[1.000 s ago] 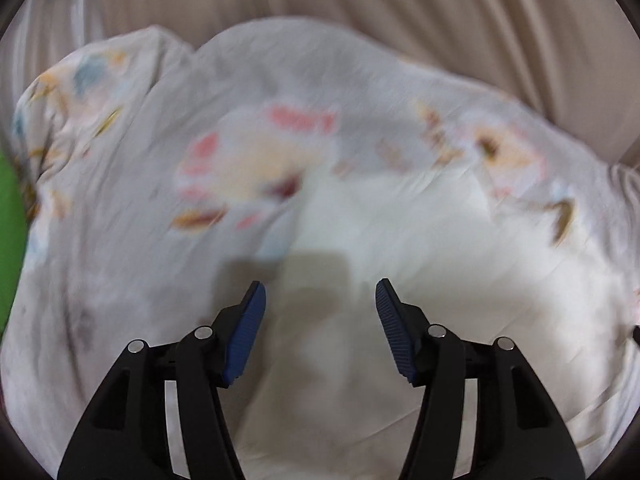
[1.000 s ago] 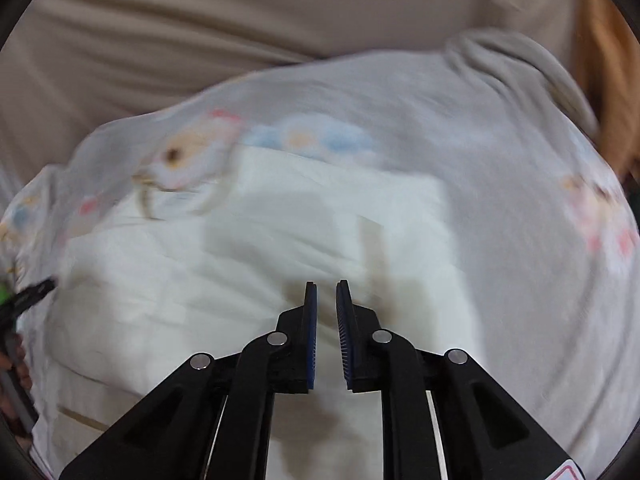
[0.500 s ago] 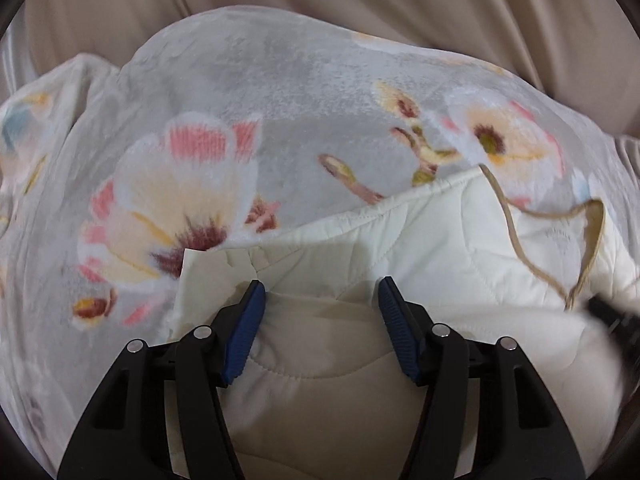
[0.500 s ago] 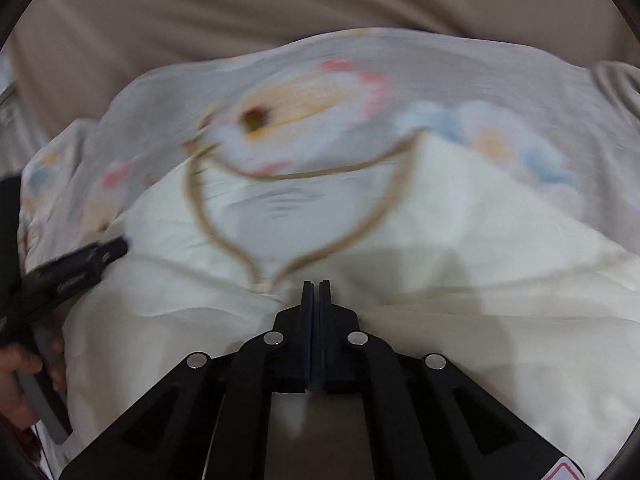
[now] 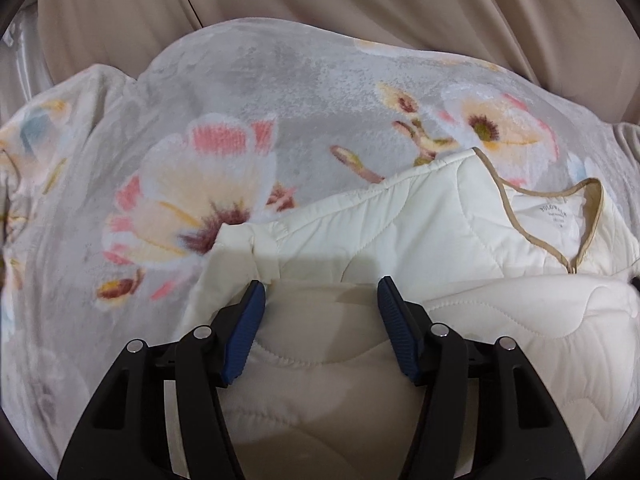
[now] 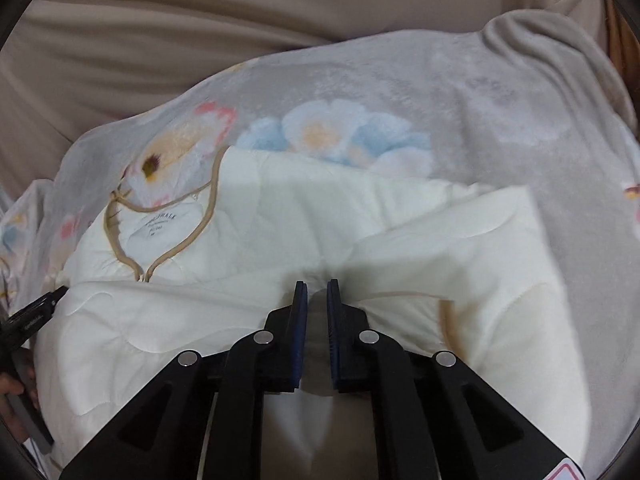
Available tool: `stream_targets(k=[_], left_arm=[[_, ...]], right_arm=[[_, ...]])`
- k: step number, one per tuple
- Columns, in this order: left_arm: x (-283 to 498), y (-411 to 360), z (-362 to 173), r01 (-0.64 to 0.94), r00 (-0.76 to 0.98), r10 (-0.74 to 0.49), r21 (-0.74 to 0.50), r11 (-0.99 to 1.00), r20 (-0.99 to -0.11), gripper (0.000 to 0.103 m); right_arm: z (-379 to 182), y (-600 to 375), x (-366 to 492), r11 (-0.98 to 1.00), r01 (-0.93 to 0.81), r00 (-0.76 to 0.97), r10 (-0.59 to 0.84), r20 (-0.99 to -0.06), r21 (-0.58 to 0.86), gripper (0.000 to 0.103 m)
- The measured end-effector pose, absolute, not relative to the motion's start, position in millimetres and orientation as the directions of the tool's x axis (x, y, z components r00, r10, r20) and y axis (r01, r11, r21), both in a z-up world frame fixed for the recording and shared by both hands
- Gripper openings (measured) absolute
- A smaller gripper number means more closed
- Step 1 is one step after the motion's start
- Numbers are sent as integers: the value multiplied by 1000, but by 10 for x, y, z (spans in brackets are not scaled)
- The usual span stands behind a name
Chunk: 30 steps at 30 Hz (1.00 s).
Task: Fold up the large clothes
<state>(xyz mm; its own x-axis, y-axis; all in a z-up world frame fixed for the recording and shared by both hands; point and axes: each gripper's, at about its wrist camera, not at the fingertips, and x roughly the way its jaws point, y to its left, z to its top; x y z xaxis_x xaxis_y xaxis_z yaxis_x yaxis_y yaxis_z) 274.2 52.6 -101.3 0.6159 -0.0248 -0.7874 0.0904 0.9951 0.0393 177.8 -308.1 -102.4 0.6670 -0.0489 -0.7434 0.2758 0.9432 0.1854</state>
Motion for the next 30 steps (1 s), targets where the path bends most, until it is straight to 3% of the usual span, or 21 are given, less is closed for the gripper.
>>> stream_targets(k=[2,6,11,13,14,17,19,22,27,30], left_arm=[[2660,537,-946,79,616,-19,38,996,-787,57],[2344,634,-789,51,618,-10,27,998,-786,63],[1766,835,-837,0,574,9,11,1000,-819,65],[1653,900,-966,-25,543,26,15,1000,-840,68],[1596,955,-1032,-50,538,41,17,999,-842,72],[1492,1071,-1024,-87,530,59,15,996,-846,75],[1405,1121,-945,-90,524,77,35,995,-848,74],[1140,1236,-769,-80,512,62,25,996,-857,73],[367,1492,-572,-61,475,-75,-117,991,-877,86],[-114,1659,-658,-85,408,-116,-164,983,-906,88]], right_arm=[[-898,-3103,1568,940,296,696,-90,-713,170,15],[-871,-3222,1159,930,326,684,-108,-721,170,16],[-879,-3084,690,936,273,686,-29,-727,221,20],[-1041,-2992,653,959,231,648,-29,-761,161,16],[-1134,-3022,632,964,225,635,-33,-772,144,8],[-1094,-3217,418,945,267,633,-23,-773,191,0],[-925,-3326,212,935,326,621,-103,-777,136,17],[-723,-3480,-230,924,341,638,-92,-764,173,18],[-589,-3550,-1262,930,299,634,-27,-773,213,49],[-699,-3492,-1799,922,300,594,19,-804,243,57]])
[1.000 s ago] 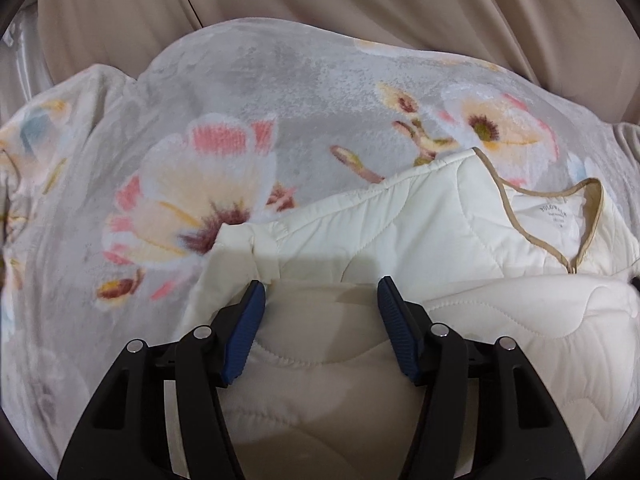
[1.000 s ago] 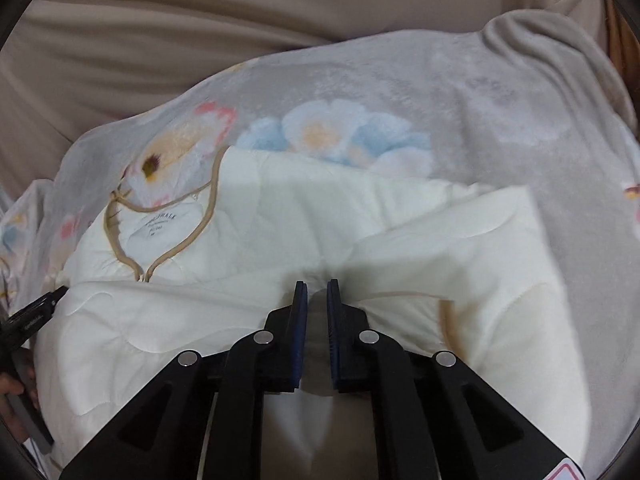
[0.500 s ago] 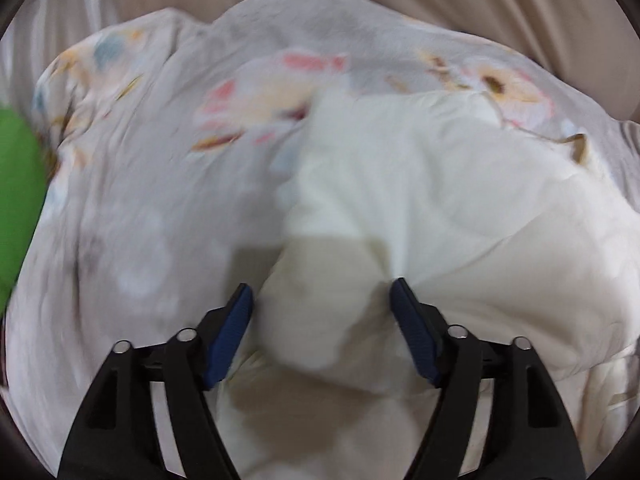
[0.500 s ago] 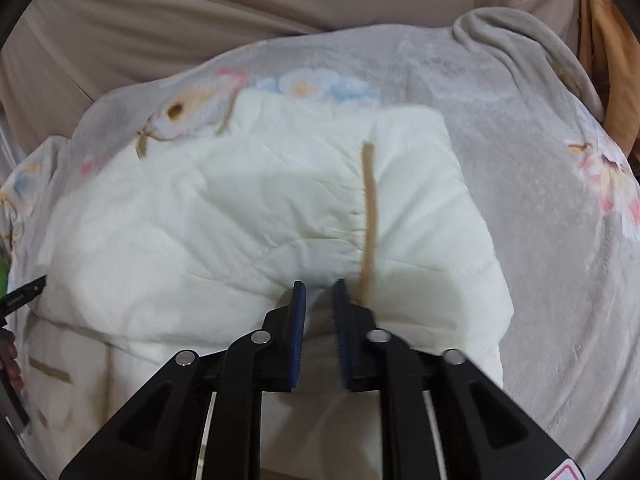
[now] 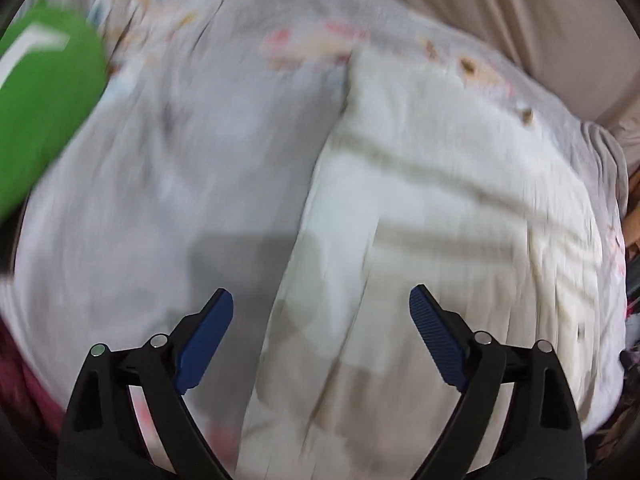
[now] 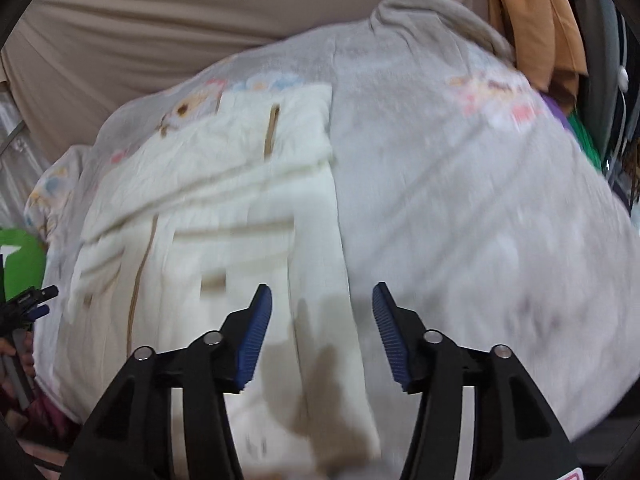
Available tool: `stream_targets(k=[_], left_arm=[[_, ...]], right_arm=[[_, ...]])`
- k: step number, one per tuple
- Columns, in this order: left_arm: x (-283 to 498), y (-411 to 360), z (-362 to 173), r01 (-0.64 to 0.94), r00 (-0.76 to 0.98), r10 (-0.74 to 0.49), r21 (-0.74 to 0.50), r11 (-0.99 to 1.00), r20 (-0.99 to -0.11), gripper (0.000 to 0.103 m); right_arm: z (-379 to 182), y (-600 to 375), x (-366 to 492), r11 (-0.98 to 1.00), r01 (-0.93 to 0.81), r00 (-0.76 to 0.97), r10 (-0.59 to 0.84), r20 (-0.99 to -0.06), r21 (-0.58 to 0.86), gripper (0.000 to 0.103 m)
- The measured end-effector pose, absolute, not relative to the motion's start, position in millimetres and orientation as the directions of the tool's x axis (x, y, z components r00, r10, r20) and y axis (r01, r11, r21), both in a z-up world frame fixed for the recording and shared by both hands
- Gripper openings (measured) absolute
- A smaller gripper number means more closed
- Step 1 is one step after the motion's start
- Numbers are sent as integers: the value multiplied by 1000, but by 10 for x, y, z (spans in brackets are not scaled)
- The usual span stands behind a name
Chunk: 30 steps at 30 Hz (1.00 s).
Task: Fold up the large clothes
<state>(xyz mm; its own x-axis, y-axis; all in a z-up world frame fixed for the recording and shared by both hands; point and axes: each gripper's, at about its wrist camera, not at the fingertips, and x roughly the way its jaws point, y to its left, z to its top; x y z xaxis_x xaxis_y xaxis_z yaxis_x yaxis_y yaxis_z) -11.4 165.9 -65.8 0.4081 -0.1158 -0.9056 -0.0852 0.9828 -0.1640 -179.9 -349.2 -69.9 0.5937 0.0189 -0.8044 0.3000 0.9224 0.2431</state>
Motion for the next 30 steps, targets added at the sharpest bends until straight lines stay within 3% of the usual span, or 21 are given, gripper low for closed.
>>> stream_targets(k=[6,10,14,16,17,18,21,30], left_arm=[[-761,1904,-1004,-225,285,-183,-251,941,-941,88],[-825,1894,-1143,-253,275,-229,-300,920,-934,88],[-783,1867,-1189,-255,274,-284,-354,900,-919,68],[-782,1801,-1151,-226,272,-309,-373,900,-911,47],[-779,1777,-1122,-212,271,-320,-380,900,-908,31],[-782,1748,-1068,-196,275,-321,-380,904,-906,22],[-801,1692,-816,-154,315,-336,-397,905,-887,14],[-1009,1665,482,-32,500,-405,-483,875,-766,8]], right_arm=[[-1190,-3427,-2475,857,410,481,86,-872,311,61],[-1355,-3359,-2485,824,425,489,139,-861,374,61],[-1412,-3307,-2363,804,422,507,174,-844,420,61],[-1427,-3278,-2309,801,424,506,177,-844,423,53],[-1428,-3266,-2293,801,418,509,185,-840,430,27],[-1424,-3265,-2279,799,410,511,199,-836,440,7],[-1300,-3268,-2302,798,389,551,198,-810,460,5],[-152,-3246,-2550,838,227,724,196,-662,496,3]])
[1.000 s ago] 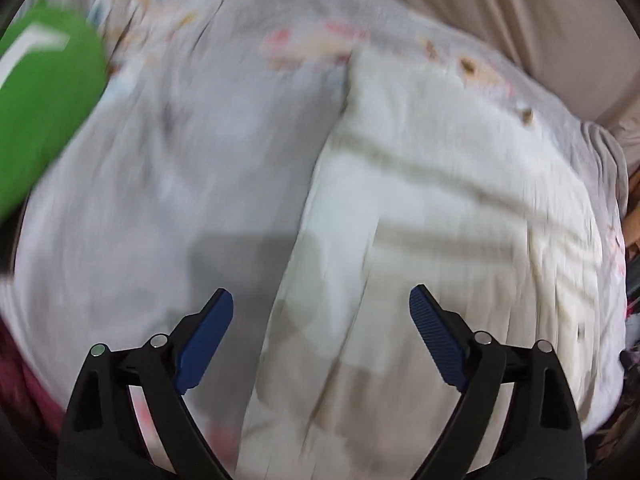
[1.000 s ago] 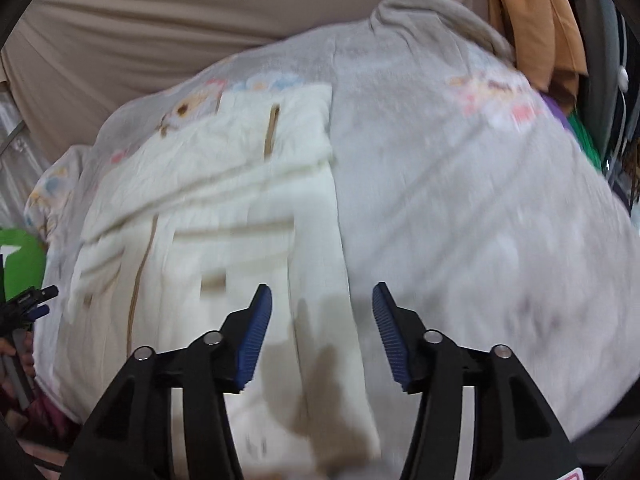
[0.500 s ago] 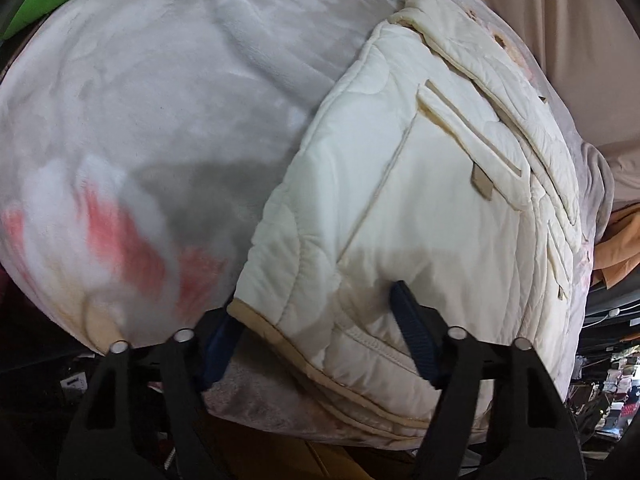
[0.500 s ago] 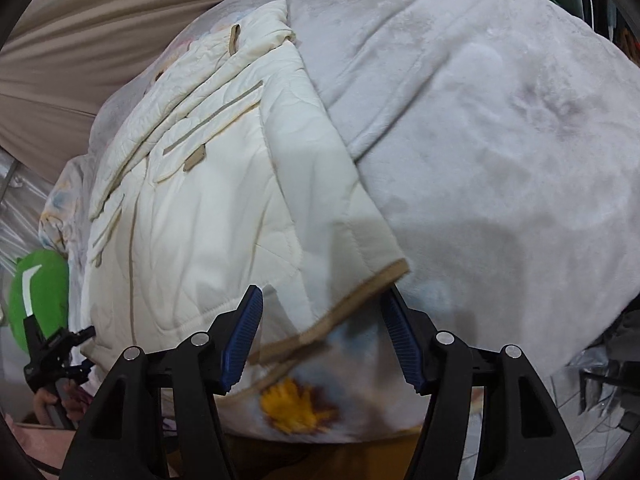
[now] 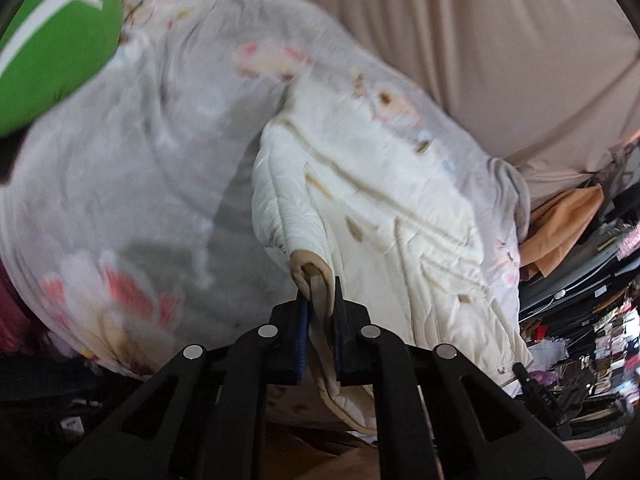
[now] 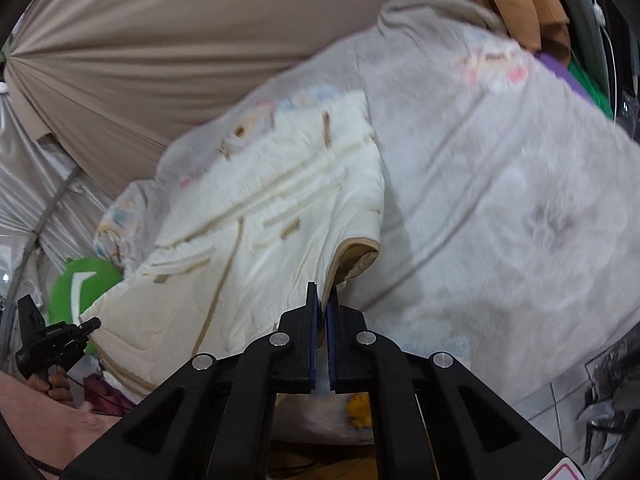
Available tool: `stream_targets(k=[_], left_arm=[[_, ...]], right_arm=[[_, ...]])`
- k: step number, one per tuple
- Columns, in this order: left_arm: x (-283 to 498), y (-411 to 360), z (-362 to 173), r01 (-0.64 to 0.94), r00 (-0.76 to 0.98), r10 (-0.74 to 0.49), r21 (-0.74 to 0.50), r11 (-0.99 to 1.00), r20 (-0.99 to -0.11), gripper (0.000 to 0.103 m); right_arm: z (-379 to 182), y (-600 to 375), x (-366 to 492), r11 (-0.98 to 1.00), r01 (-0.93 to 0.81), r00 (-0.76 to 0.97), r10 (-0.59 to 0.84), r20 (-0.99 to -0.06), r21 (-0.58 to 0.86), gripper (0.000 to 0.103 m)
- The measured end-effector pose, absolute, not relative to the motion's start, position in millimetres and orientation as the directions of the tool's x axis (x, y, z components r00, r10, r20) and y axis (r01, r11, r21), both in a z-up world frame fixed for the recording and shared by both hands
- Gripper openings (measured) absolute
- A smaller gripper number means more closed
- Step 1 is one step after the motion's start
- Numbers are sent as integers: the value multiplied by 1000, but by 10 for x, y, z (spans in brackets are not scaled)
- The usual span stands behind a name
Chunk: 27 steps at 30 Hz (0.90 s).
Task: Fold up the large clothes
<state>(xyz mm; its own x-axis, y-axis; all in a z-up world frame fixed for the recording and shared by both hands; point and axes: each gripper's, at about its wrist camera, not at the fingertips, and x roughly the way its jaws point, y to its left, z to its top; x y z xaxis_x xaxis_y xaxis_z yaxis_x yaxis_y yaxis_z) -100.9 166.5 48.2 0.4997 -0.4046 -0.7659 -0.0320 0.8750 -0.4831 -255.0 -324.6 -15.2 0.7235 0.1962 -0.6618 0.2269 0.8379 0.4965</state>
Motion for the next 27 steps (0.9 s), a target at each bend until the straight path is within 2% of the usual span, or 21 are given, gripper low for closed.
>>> stream_targets(k=[6,10,14,18,20,21,22,23,24,26,27], left_arm=[[-587,1589,1044,40,611,-406,-485,873,-680,9],[142,1391,1169,111,683,-362,-400,910,-635,9],[1066,1166,941,94,691,-286,-310,946,-664,9],[1756,967,435,52,643,-196,-213,976,-740,10],[2019,913,176,21,608,-152,-176,984,-779,16],[2143,888,34,7,591,-138,-166,986,-795,22],[2234,873,-74,2,576,-127,-154,988,-808,27],[2319,851,-180,-14,570,-85,-113,994,-817,41],[2380,855,-223,-37,573,-35,-68,997,-819,61],[2401,880,-219,-75,607,19,-34,997,-794,71],[2400,919,-174,-83,625,6,-60,995,-780,75]], right_arm=[[535,-3385,-2175,859,135,847,158,-507,494,3],[678,-3487,-1374,889,74,904,132,-407,452,4],[553,-3554,-494,896,97,903,103,-417,432,4],[246,-3575,237,895,175,874,50,-483,410,6],[54,-3613,504,892,212,852,31,-523,399,9],[-23,-3633,593,891,223,846,25,-533,396,16],[-101,-3659,678,885,246,841,8,-542,396,17],[-146,-3677,705,878,268,843,-15,-538,396,20],[-159,-3696,714,871,282,848,-30,-530,403,30],[-116,-3766,664,846,314,871,-76,-486,430,45],[-80,-3792,634,841,321,880,-95,-466,435,48]])
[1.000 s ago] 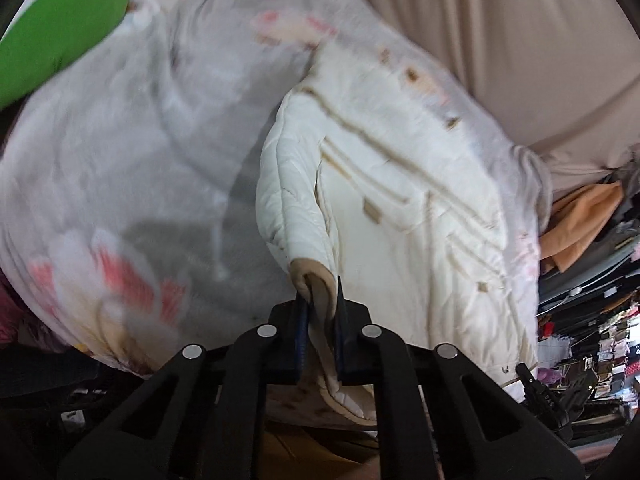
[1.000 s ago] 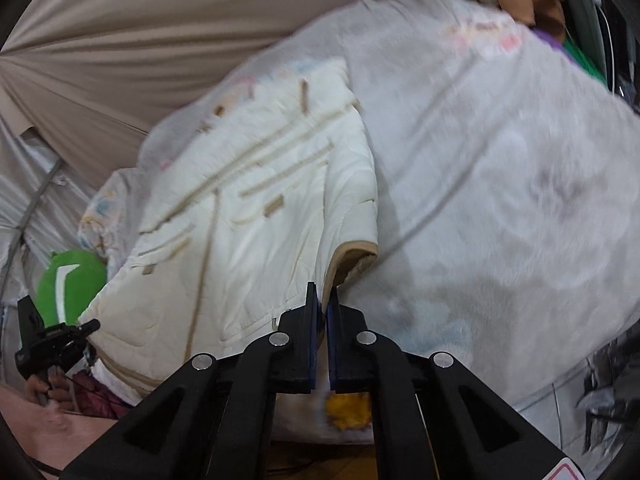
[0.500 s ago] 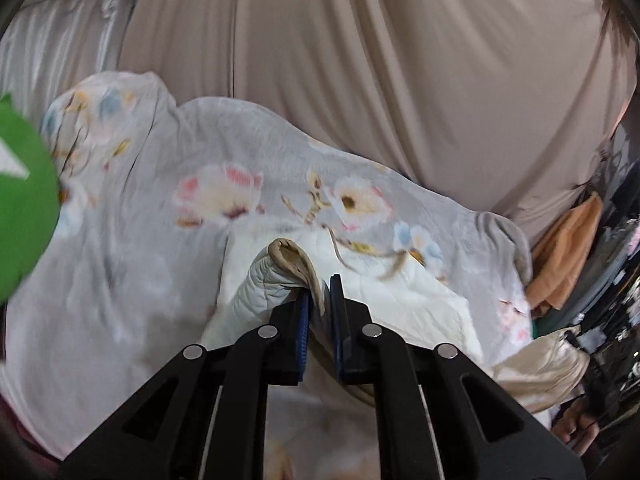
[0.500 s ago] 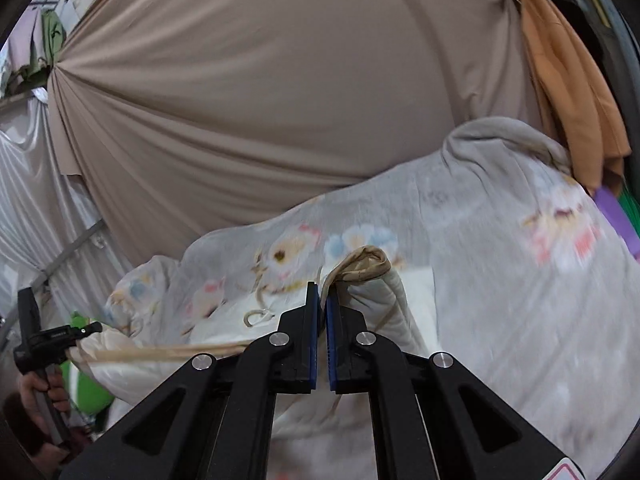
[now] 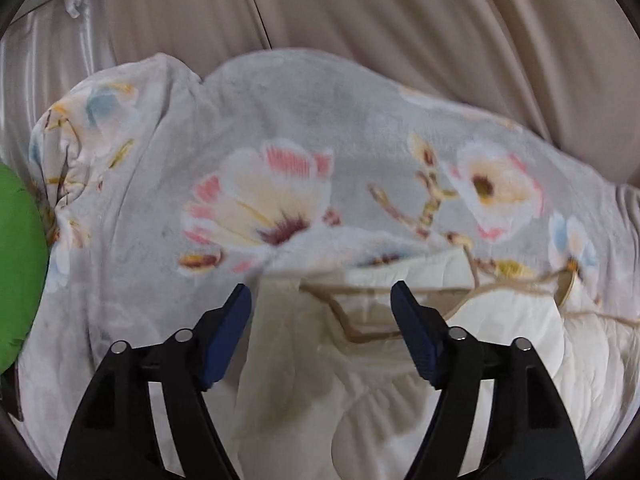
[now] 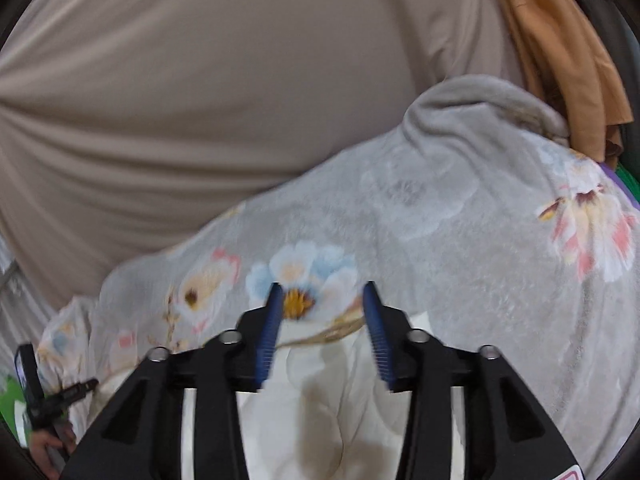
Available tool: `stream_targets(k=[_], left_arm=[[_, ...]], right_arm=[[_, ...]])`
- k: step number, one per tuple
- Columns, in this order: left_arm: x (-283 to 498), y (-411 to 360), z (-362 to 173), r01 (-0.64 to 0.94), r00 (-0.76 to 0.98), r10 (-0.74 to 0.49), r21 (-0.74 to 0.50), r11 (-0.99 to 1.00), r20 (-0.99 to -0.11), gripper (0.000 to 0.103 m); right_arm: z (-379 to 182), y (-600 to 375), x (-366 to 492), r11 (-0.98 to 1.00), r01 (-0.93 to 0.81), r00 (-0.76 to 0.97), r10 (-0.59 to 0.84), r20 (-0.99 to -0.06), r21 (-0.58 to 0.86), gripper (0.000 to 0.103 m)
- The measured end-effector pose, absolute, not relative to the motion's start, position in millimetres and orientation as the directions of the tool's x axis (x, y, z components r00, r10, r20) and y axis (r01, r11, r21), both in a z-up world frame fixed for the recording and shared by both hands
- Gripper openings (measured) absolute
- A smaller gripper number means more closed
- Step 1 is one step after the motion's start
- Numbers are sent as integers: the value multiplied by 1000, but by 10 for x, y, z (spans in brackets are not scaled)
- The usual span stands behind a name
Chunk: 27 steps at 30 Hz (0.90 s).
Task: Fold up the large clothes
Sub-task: 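Fold the jacket in half lengthwise with both grippers and release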
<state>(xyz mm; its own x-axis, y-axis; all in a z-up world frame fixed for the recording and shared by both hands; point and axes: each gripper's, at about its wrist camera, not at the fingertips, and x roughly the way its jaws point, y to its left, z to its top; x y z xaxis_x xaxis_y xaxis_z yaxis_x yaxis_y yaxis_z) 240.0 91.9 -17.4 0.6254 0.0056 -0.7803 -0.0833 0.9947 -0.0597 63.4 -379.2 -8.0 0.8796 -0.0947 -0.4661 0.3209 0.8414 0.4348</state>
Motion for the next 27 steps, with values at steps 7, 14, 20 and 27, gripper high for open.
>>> stream_targets(k=[7,14,20,27], left_arm=[[2093,1109,-153,-75,560,-91,-160,984,-823,85],[1711,1002,-411,-63,462,-37,-75,995,-886,85],[1565,916,-444,-57,447,-13,-43,997,-894,85],[1449,912,-455,-60,444,1,-28,998,-896,85]], right_arm=[[-277,-3919,235,858,341,816,-67,-574,385,59],[-706,-3903,8,844,360,730,9,-683,396,59],[-805,-3648,-10,891,321,701,5,-713,321,61],[-803,-3638,-81,882,343,699,-9,-715,324,63]])
